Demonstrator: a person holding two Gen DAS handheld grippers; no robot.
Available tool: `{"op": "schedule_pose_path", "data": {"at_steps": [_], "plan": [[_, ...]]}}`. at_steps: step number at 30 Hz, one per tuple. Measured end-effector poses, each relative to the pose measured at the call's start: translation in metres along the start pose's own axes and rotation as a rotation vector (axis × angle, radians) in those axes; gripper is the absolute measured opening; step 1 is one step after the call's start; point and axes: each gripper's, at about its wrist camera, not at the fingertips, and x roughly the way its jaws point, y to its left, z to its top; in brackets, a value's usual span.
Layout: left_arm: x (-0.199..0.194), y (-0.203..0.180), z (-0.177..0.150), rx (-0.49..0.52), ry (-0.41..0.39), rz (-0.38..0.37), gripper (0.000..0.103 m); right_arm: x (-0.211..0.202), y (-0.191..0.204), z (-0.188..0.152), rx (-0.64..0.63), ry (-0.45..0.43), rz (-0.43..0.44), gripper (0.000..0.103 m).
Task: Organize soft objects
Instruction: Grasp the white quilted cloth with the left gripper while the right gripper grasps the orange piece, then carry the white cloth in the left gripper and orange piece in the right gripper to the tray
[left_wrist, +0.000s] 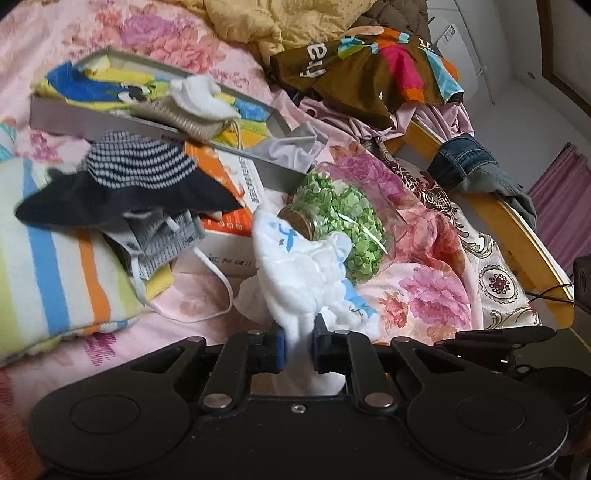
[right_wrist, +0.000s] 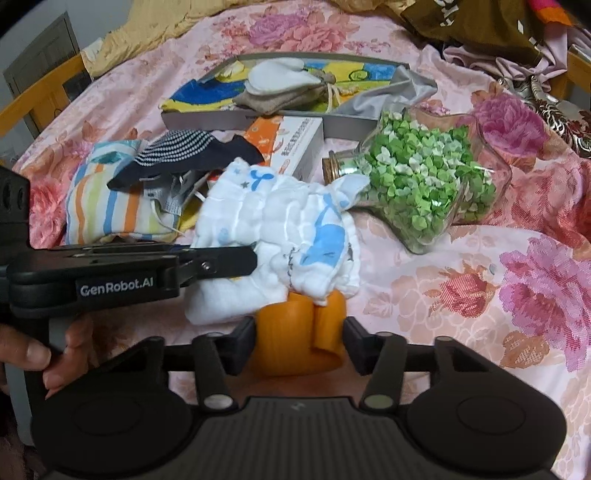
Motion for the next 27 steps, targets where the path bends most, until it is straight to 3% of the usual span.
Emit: {"op": "schedule_pose_path", "data": {"at_steps": [13, 27], "plan": [[-0.037, -0.011, -0.002, 0.052, -0.071, 0.148, 0.013, -0.011, 0.0, -0.002, 0.001, -0.053, 0.036, 0.032], [-0.083, -0.038, -0.008, 0.198, -0.157, 0.29, 0.013, -0.026, -0.015, -0.003, 0.086, -0.155, 0.071, 0.029]]}}
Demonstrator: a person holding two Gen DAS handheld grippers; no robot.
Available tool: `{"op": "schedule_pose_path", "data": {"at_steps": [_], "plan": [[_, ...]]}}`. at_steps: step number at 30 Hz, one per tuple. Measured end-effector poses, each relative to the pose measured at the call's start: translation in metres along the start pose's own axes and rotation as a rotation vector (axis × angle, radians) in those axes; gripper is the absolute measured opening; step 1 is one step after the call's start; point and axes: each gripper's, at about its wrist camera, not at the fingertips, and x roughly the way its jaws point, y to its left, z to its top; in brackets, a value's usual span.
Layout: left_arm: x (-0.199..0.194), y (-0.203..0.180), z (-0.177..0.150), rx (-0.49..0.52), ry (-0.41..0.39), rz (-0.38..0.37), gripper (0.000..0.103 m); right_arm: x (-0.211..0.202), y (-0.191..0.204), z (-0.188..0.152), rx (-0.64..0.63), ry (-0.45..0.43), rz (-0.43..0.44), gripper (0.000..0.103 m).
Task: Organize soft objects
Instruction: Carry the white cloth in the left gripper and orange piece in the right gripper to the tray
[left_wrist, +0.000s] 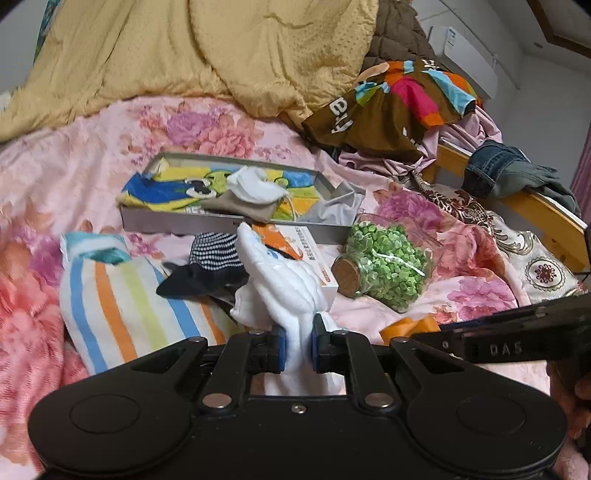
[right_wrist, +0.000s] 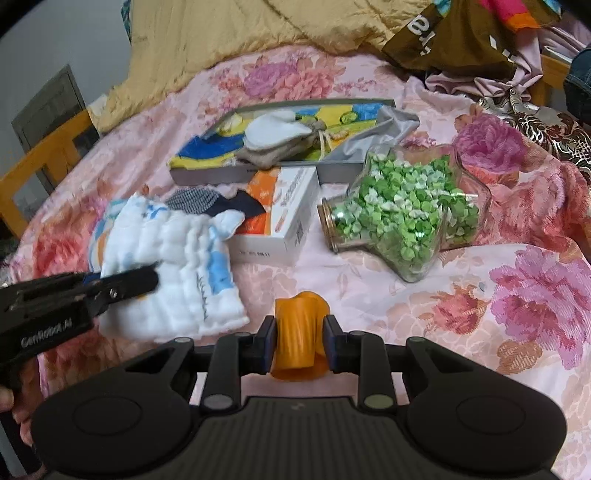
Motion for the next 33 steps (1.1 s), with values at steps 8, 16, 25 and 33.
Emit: {"op": "schedule_pose_path", "data": {"at_steps": [8, 16, 25, 33], "plan": [[-0.021, -0.011, 0.0, 0.005, -0.015, -0.001, 0.013, -0.007, -0.001, 0.0, 0.018, -0.057, 0.046, 0.025], [-0.034, -0.016, 0.011, 0.008, -0.053, -0.001, 0.013, -0.013, 0.0, -0.001, 0.023, -0.092, 0.07, 0.023], [-0.028, -0.019, 0.033, 0.012, -0.081, -0.024, 0.013, -0.034, 0.006, 0.002, -0.011, -0.28, 0.096, 0.022], [-0.009, -0.013, 0.056, 0.009, -0.092, -0.026, 0.013, -0.035, 0.003, 0.014, -0.017, -0.394, 0.089, 0.022]]}}
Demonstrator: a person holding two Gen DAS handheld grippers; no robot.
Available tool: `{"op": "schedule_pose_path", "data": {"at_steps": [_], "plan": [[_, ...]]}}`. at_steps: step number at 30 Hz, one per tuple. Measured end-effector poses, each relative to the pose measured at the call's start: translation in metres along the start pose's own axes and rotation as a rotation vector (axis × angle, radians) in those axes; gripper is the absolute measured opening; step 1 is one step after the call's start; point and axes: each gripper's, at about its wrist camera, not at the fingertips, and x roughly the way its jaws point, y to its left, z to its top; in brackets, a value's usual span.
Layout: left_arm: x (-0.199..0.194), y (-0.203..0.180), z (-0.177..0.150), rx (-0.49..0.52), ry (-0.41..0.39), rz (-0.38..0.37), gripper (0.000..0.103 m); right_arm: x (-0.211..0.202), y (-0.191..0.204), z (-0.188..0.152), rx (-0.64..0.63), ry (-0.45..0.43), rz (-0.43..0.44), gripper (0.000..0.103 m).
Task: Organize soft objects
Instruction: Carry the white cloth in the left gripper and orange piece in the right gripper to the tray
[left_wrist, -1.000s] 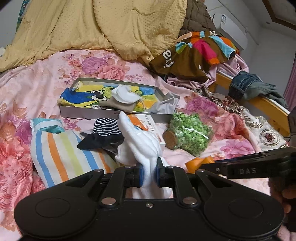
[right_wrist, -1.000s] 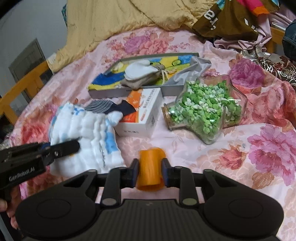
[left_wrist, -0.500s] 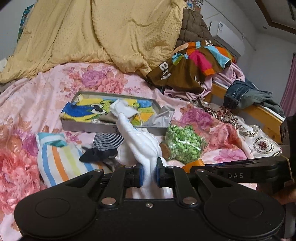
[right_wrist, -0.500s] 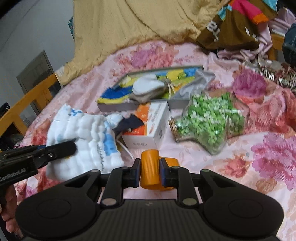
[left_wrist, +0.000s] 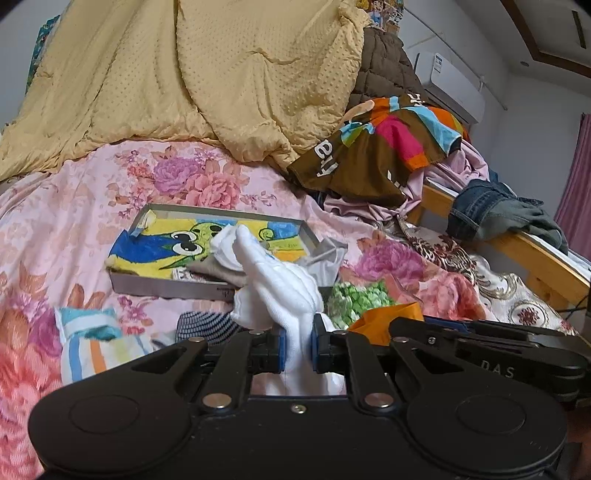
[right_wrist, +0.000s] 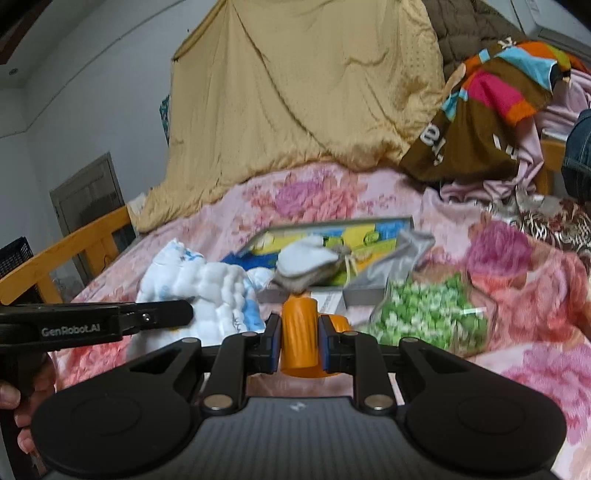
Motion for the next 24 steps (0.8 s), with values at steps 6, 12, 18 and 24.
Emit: {"op": "schedule_pose_path", "data": {"at_steps": [6, 12, 18, 24], "plan": [[0.017, 0.007, 0.016, -0.032, -0.009, 0.002, 0.013, 0.007, -0.005, 0.006, 0.021, -0.053, -0.002, 0.023], [0.035, 0.012, 0.035, -0.038, -0.036, 0.01, 0.013, 0.02, -0.015, 0.017, 0.057, -0.106, -0.005, 0.023], [0.057, 0.017, 0.058, -0.014, -0.044, 0.025, 0.013, 0.053, -0.03, 0.036, 0.095, -0.139, -0.011, 0.023], [0.083, 0.024, 0.08, -0.009, -0.05, 0.043, 0.013, 0.092, -0.042, 0.054, 0.108, -0.164, -0.011, 0.023]]}}
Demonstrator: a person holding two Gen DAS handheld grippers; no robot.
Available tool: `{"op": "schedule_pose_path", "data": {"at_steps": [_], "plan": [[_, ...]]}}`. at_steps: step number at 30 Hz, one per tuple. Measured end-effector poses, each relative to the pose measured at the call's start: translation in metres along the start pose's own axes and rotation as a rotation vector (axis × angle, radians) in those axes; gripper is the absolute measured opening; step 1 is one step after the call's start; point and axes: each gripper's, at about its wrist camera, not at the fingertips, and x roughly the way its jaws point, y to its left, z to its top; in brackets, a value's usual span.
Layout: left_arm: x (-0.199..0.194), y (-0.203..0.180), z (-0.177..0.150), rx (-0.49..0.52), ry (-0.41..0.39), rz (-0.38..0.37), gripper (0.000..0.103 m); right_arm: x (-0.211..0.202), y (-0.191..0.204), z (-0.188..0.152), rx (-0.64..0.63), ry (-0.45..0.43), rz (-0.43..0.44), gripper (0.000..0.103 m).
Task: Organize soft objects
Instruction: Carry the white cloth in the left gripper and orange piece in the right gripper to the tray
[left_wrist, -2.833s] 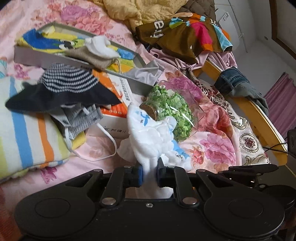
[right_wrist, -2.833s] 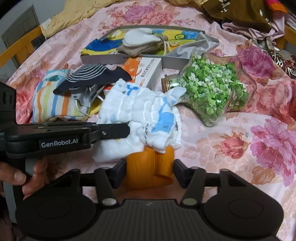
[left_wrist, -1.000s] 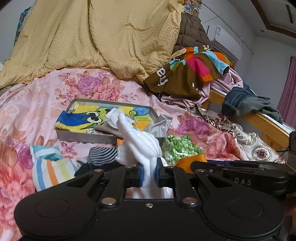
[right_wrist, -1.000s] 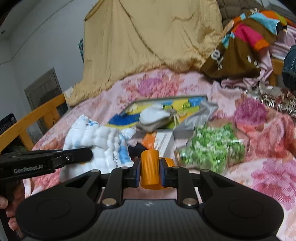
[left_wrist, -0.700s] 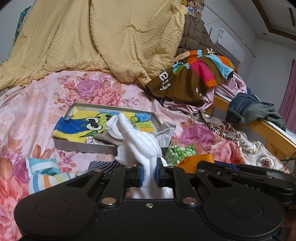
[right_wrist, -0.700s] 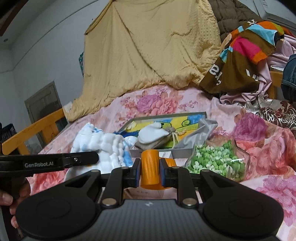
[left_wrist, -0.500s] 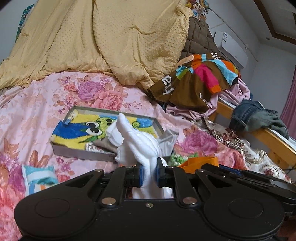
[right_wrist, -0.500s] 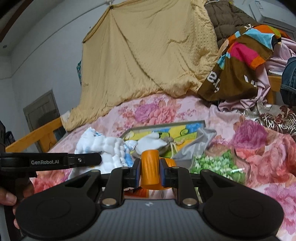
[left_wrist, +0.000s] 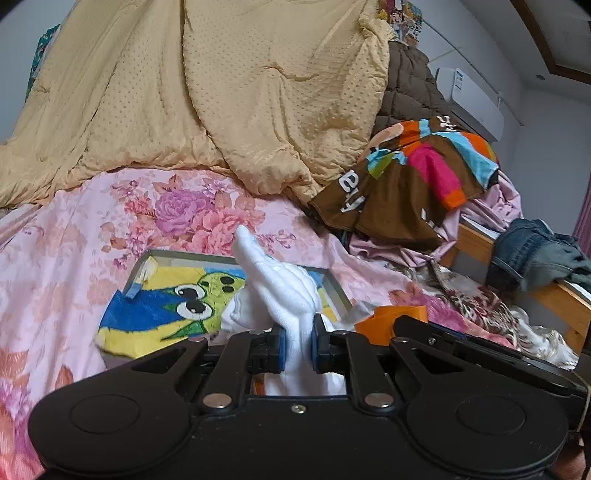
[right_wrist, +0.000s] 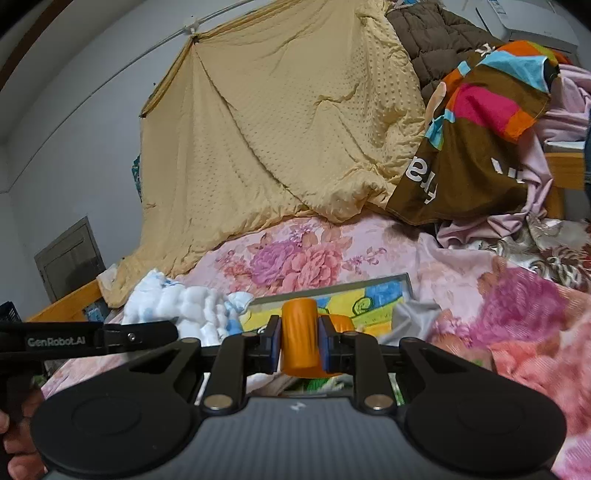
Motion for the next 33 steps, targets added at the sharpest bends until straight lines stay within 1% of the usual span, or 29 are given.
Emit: {"op": "schedule_pose_path", "data": {"at_steps": [7, 16, 20, 25, 33], "plan": [[0.041, 0.005, 0.015, 0.01, 0.012, 0.019, 0.013, 0.038, -0.008, 0.011, 0.023, -0.01, -0.014, 0.023], [0.093, 0.003, 0.023, 0.015, 0.02, 0.025, 0.013, 0.064, -0.034, 0.016, 0.106, -0.003, -0.042, 0.023], [0.114, 0.001, 0.023, 0.007, 0.032, 0.033, 0.013, 0.075, -0.045, 0.015, 0.139, 0.026, -0.053, 0.023], [0.135, -0.001, 0.018, 0.019, 0.054, 0.044, 0.013, 0.086, -0.051, 0.015, 0.152, 0.057, -0.066, 0.023], [0.158, 0.003, 0.008, -0.003, 0.097, 0.056, 0.014, 0.097, -0.06, 0.014, 0.181, 0.099, -0.087, 0.024]]}}
